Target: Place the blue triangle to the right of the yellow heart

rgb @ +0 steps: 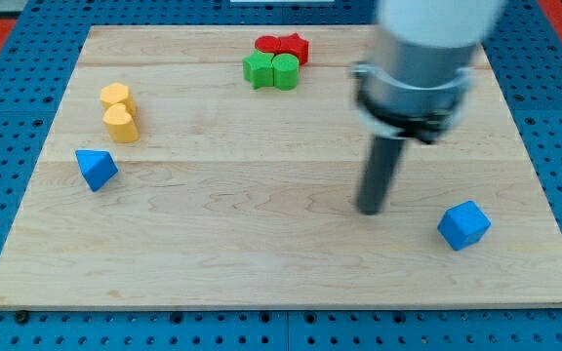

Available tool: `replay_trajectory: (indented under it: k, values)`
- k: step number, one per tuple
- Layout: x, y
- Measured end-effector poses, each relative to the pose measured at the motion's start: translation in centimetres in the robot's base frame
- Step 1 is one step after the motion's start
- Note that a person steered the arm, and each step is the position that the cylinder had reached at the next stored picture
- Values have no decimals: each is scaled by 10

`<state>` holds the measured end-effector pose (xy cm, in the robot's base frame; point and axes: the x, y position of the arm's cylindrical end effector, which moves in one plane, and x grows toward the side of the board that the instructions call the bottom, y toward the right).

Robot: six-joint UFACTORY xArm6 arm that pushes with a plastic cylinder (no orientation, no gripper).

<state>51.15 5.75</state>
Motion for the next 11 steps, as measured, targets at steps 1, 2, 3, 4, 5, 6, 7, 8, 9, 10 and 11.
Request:
replay_trajectory:
  k: [1, 2, 3, 4, 5, 6, 7, 8, 9, 10, 11]
  values:
    - [7, -90]
    - [37, -182]
    - [61, -268]
    - [69, -358]
    - [37, -361]
    - [-13, -341]
    - [-51, -313]
    - [-52, -285]
    - [-52, -276]
    - [-52, -269]
    - [-56, -239]
